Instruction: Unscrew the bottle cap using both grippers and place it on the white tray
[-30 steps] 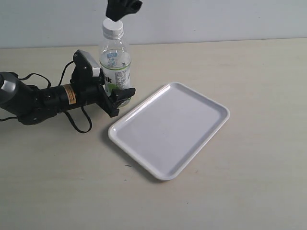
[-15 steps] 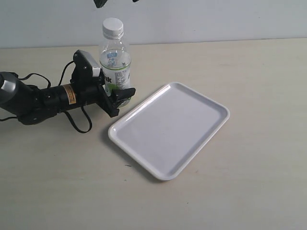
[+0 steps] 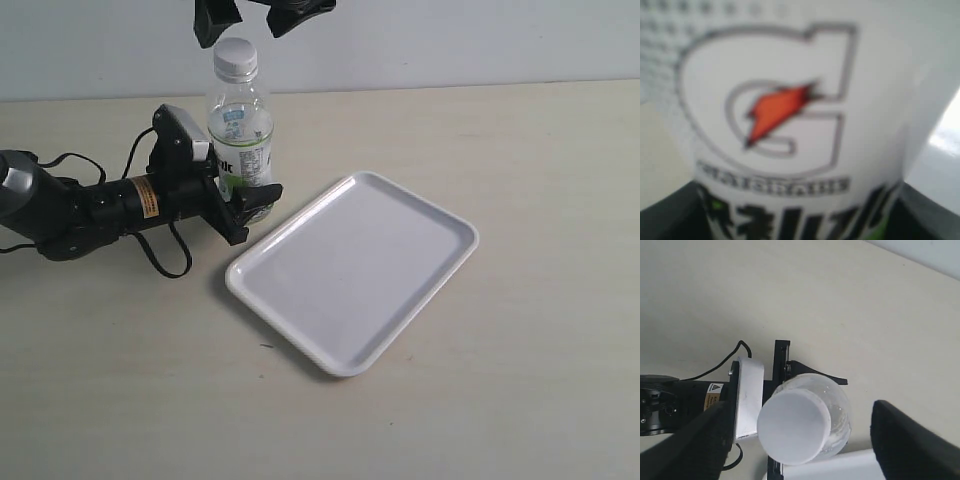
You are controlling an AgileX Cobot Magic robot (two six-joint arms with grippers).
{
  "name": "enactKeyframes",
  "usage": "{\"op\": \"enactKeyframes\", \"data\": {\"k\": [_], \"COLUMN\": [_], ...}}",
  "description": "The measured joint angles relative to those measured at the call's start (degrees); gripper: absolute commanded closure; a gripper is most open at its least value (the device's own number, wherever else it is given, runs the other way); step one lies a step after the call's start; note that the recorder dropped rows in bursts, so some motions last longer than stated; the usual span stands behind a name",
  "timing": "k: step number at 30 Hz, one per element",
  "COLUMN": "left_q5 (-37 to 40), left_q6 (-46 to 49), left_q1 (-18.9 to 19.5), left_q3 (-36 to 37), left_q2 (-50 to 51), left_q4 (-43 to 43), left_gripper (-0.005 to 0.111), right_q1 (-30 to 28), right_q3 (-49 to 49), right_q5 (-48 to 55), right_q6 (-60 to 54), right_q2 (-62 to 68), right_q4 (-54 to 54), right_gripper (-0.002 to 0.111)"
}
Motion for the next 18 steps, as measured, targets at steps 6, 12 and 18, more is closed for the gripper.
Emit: {"op": "enactKeyframes", "data": {"k": [6, 12, 18], "left_q5": [0.0, 0.0, 0.0], "left_q6": [0.0, 0.0, 0.0], "left_q1": [0.0, 0.0, 0.0], "left_q3": [0.0, 0.0, 0.0], "left_q2": [0.0, 0.0, 0.0], "left_q4": [0.1, 0.1, 0.1], "left_gripper": [0.107, 0.107, 0.107], "right_q1": [0.0, 0.0, 0.0], "right_q3": [0.0, 0.1, 0.1], "right_q5": [-0.1, -0.5, -0.5], "right_q6": [-1.2, -1.6, -1.8], "right_q2": [2.5, 3.0, 3.0], "right_q4": [1.9, 1.9, 1.7], "right_gripper": [0.036, 0.043, 0.047]}}
